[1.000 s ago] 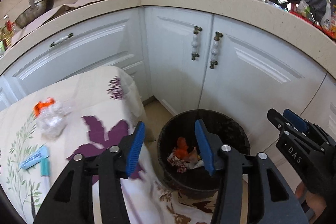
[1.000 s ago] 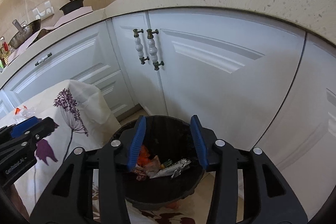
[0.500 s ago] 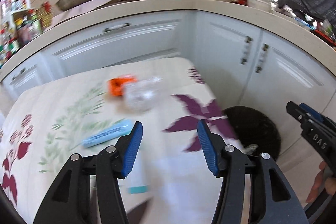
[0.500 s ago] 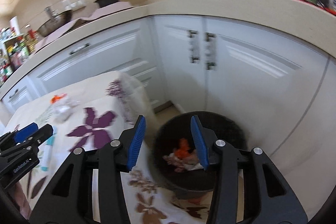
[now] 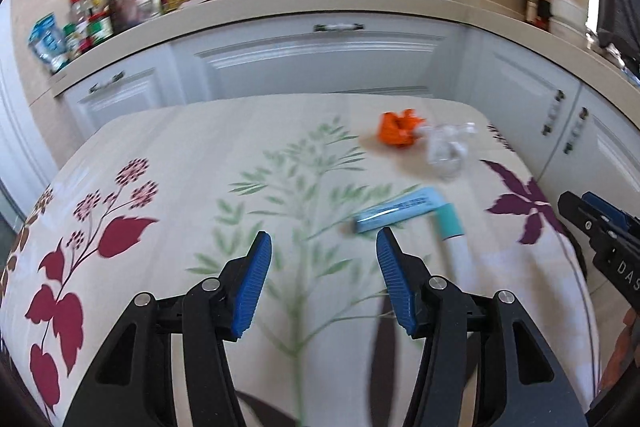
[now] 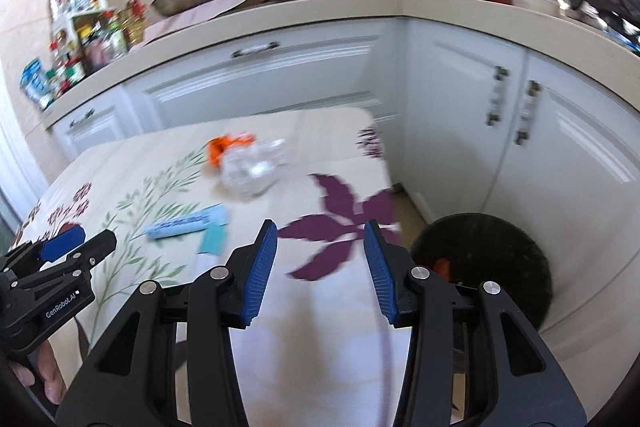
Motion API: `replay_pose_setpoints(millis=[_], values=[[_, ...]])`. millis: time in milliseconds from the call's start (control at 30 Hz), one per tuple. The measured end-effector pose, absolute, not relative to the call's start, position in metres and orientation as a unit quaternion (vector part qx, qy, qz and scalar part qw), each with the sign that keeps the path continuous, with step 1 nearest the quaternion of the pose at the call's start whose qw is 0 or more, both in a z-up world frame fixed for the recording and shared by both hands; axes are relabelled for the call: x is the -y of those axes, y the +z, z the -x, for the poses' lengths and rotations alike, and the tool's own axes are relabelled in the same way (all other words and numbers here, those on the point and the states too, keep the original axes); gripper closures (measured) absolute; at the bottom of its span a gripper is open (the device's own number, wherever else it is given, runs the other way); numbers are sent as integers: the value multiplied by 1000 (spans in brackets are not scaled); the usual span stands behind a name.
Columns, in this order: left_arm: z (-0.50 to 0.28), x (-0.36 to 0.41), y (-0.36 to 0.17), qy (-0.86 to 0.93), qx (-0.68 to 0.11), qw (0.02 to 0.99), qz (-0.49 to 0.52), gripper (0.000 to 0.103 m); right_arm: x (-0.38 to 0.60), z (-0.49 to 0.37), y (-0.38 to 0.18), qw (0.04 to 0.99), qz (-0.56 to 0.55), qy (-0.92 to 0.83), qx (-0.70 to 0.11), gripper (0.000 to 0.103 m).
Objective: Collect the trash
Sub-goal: 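Grasp the teal-capped white tube with the right tool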
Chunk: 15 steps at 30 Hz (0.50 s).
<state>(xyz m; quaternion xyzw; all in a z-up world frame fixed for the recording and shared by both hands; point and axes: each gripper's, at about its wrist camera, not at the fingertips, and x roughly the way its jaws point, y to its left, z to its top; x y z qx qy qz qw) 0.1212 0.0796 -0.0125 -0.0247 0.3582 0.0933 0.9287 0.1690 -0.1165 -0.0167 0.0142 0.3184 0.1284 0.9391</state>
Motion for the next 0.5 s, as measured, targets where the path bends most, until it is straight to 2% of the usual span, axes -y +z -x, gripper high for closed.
replay_pose_setpoints(millis=[500], values=[[-104,-150,-23,134,-361,921,56,49,39,-170,-38,917,46,167,-359,59]])
